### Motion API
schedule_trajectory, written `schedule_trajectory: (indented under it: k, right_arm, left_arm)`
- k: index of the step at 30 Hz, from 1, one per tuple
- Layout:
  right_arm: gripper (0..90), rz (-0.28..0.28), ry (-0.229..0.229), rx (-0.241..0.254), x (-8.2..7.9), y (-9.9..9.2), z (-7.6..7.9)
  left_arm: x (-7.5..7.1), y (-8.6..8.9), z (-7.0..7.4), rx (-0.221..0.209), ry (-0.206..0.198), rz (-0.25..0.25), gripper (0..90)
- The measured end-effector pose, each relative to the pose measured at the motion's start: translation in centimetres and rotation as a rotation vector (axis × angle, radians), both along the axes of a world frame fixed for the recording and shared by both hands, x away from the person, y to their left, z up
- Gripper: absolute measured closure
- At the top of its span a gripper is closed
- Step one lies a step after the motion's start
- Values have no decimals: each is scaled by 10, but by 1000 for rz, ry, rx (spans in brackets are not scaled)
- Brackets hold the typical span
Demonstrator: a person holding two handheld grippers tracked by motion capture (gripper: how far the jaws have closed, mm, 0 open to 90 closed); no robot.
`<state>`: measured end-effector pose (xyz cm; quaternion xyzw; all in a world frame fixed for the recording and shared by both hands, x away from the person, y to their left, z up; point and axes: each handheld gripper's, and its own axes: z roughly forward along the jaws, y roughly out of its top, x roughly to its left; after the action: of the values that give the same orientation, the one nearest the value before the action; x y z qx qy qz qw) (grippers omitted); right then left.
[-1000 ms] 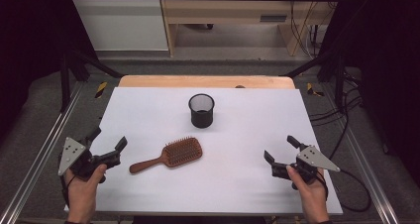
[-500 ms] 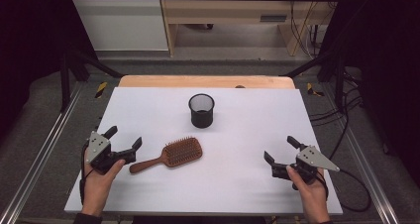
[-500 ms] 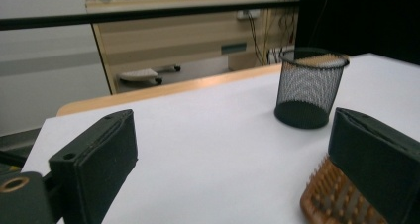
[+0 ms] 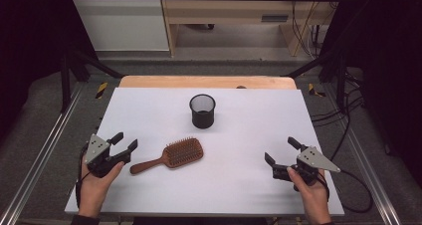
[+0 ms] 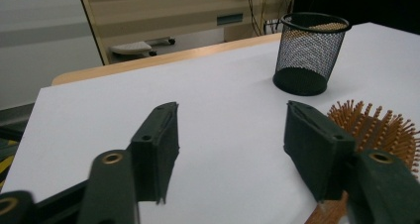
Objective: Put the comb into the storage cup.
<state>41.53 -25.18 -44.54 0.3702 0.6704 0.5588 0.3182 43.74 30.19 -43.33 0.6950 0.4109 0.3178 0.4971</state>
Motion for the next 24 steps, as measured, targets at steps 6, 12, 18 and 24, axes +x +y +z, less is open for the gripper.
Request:
schedule_trajectory:
  k: [6,12,18,24]
  right_arm:
    - [32,3,4,-6,1,1,0]
    - [35,5,8,-7,0,1,0]
    - [37,15,19,-19,2,3,-2]
    - [38,18,25,-22,2,4,-3]
  left_arm:
    - [0,-2,-2,42,60,-38,653]
    - [3,-6,-7,81,140,-79,782]
    - [7,-11,-13,124,212,-110,874]
    - [11,-16,-21,175,277,-137,900]
